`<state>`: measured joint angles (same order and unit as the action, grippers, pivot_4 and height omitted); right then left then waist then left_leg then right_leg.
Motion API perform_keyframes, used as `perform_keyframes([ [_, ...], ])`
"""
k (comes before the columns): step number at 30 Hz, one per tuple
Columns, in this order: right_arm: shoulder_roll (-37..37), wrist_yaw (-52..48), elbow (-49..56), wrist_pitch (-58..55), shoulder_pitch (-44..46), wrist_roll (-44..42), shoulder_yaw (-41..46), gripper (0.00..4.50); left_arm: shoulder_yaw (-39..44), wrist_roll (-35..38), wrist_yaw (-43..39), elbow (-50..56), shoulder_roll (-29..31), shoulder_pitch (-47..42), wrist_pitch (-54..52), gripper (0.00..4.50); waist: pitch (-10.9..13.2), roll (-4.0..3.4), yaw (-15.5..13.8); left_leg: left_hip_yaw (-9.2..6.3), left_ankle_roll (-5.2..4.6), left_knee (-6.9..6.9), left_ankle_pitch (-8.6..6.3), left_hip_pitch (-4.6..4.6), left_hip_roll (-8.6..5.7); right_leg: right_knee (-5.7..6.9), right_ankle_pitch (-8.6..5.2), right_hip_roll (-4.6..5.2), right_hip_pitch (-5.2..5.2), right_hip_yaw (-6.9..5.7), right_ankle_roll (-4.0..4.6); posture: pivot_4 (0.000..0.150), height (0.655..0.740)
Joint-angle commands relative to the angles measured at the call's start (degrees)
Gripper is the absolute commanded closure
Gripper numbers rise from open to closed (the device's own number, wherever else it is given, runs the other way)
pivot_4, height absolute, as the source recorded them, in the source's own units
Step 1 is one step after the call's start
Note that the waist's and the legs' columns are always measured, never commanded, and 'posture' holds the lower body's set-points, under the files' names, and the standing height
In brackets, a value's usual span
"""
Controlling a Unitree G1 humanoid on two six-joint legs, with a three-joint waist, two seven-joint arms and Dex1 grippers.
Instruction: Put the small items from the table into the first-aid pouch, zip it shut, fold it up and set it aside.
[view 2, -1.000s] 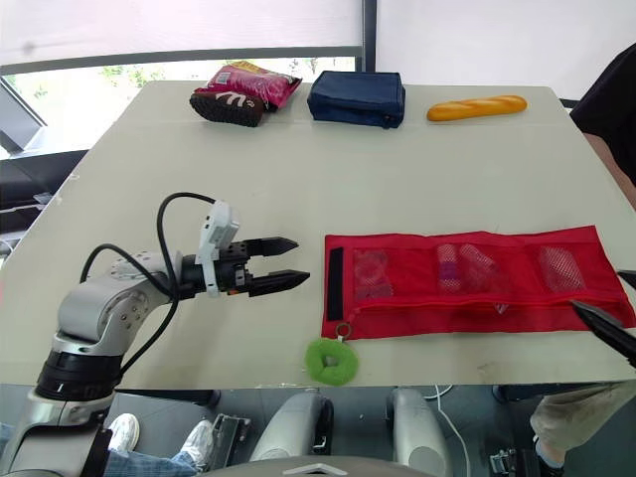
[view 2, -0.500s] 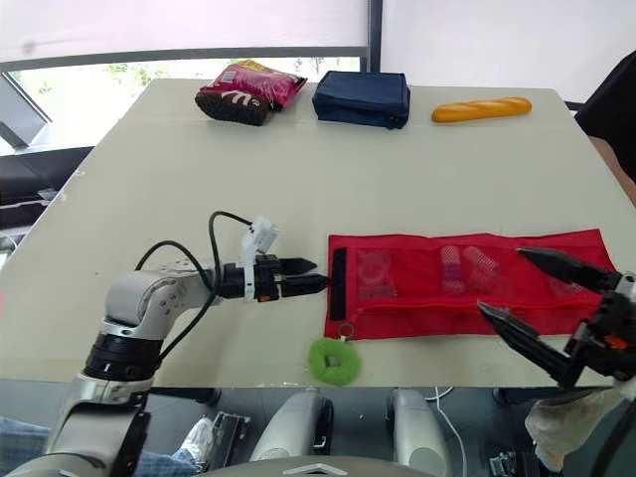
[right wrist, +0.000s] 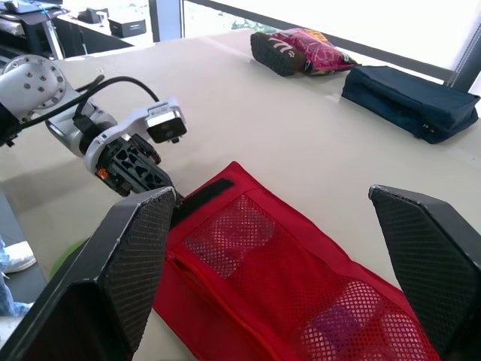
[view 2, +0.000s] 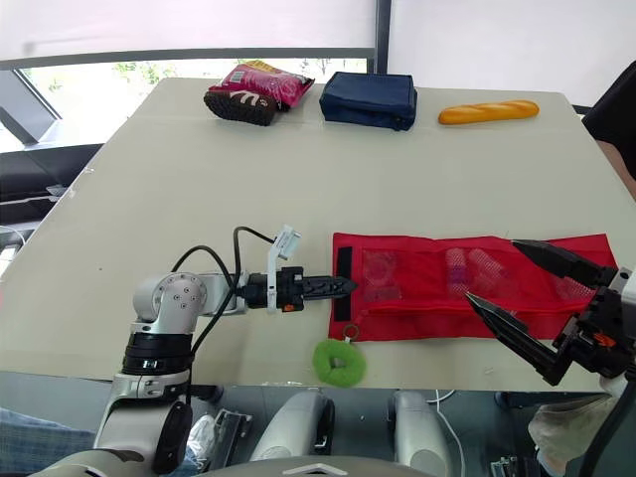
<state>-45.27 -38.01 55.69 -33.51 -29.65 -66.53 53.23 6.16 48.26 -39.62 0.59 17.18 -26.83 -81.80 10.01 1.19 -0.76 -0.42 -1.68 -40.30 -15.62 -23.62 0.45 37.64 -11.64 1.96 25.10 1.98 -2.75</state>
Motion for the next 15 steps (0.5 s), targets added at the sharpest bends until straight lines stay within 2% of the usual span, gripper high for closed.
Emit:
perform_keyframes([
  [1,-0.7,0.3,1.4,1.7,-1.1,-1.8,2.2,0.0,1.4,1.8,0.5,-0.2,-0.4,-0.7,-1.1,1.3,0.0,0.01,0.0,-0.01,0.0,0.0,0.0,-0.01,0.0,0.0,0.0,-0.02,0.01,0.0,0.0,0.15,0.7105],
  [4,-1.0,0.1,1.4,1.9,-1.6,-2.3,2.0,0.0,2.8,2.4,1.1,-1.0,-1.1,-1.1,-0.8,2.18,0.0,0.01,0.1,0.0,0.0,0.0,0.0,0.0,0.01,0.0,0.0,-0.03,0.01,0.0,0.0,0.15,0.7105],
  [6,-1.5,0.1,1.5,2.0,-1.6,-2.7,1.0,0.0,4.5,2.8,1.9,-1.8,-1.9,-1.7,-0.1,3.08,0.0,0.01,0.0,0.0,0.0,0.0,0.0,0.0,0.03,0.0,0.0,-0.03,0.01,0.0,0.01,0.15,0.7105],
  [7,-1.9,0.2,1.5,2.0,-1.4,-2.6,0.3,0.0,5.4,3.0,2.4,-2.2,-2.4,-1.9,0.0,3.23,0.0,0.02,0.0,-0.01,0.0,0.0,0.0,0.0,0.03,0.0,0.0,-0.03,0.01,0.0,0.01,0.15,0.7105],
  [8,-2.2,0.5,1.5,2.0,-1.0,-2.5,-0.6,0.0,6.2,3.2,3.0,-2.6,-2.8,-2.2,0.1,3.76,0.0,0.02,0.0,0.0,0.0,0.0,0.0,0.0,0.03,0.0,0.0,-0.03,0.01,0.0,0.01,0.15,0.7105],
  [9,-2.6,1.1,1.5,1.9,-0.2,-2.1,-2.0,0.0,7.0,3.3,3.5,-3.0,-3.1,-2.5,0.3,3.96,0.0,0.03,0.0,0.0,0.0,0.0,0.0,0.0,0.02,0.0,0.0,-0.03,0.01,0.0,0.01,0.15,0.7105],
  [10,-3.0,1.7,1.5,1.8,0.3,-1.9,-3.1,0.0,7.5,3.4,3.9,-3.3,-3.4,-2.7,0.3,4.45,0.0,0.04,0.0,0.0,0.0,0.0,0.0,0.0,0.01,0.0,0.0,-0.03,0.01,-0.01,0.01,0.15,0.7105],
  [15,-5.9,7.9,1.9,-1.1,7.8,0.2,-20.1,0.0,10.6,2.5,7.3,-7.4,-5.4,-5.6,2.4,4.45,0.0,0.11,0.2,-0.01,0.0,0.0,0.0,0.01,-0.04,0.0,0.0,-0.05,0.03,0.01,0.01,0.15,0.7105],
])
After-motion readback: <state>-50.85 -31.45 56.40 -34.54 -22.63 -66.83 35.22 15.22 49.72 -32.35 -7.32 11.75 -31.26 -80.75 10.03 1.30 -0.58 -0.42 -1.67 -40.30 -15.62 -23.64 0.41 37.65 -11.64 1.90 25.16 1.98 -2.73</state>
